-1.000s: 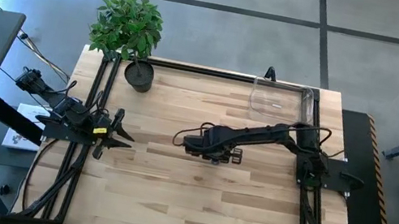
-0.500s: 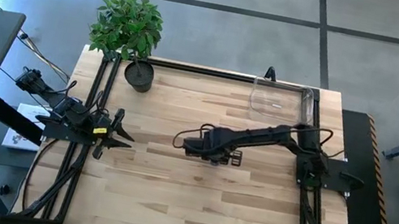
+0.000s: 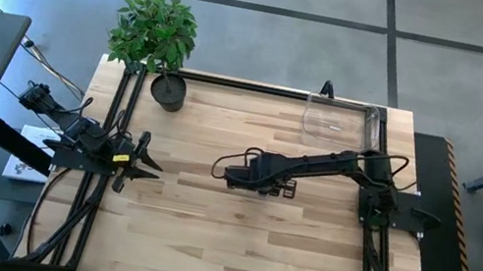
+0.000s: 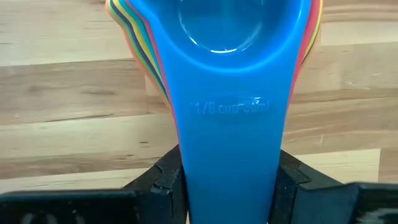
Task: Nest measuring cups in basket
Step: Put the stacked measuring cups into the transparent bin
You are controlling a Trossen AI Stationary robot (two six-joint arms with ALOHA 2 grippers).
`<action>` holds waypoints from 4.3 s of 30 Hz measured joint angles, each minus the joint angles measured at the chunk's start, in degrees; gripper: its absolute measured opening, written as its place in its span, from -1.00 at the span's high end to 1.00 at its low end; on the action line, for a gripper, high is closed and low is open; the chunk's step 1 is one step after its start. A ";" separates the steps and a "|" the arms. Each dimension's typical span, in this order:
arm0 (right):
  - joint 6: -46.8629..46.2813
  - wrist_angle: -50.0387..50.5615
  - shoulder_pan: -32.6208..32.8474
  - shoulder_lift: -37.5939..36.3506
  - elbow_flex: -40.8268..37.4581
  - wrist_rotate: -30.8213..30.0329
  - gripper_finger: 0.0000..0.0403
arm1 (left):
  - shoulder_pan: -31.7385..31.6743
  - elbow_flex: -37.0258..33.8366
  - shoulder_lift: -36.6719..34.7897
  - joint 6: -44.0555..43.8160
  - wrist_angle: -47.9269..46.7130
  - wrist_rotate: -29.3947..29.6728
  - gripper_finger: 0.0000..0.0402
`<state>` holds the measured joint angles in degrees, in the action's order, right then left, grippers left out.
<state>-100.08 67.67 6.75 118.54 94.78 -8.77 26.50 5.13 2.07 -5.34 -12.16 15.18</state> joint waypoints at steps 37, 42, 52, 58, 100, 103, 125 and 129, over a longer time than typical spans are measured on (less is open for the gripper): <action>-1.60 10.67 0.30 -6.36 0.04 -10.06 0.39 | -0.02 0.00 0.00 0.02 0.00 0.00 0.55; -0.26 15.51 -1.07 -9.26 0.04 -11.32 0.39 | -0.01 0.00 0.01 0.00 0.02 0.00 0.55; 7.04 21.59 -5.74 -16.85 0.04 -15.38 0.39 | 0.00 0.00 0.00 0.00 0.00 0.00 0.55; 12.83 22.31 -10.20 -20.22 0.04 -17.83 0.39 | 0.00 0.00 0.00 0.00 0.02 0.00 0.55; 99.25 -7.66 -52.30 -42.49 -32.09 -0.04 0.39 | -0.02 0.00 0.02 0.02 0.00 0.00 0.55; 101.56 -7.66 -52.95 -39.94 -32.09 0.49 0.39 | 0.00 0.00 0.01 0.02 0.00 0.00 0.55; 112.62 -7.47 -56.82 -26.98 -32.05 4.76 0.39 | -0.02 0.00 0.02 0.02 0.00 0.00 0.55; 112.53 -7.13 -57.06 -26.36 -32.04 4.78 0.39 | -0.01 0.00 0.02 0.01 0.00 0.00 0.55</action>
<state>12.45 60.53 -50.30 92.18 62.74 -3.99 26.49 5.13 2.09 -5.33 -12.16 15.18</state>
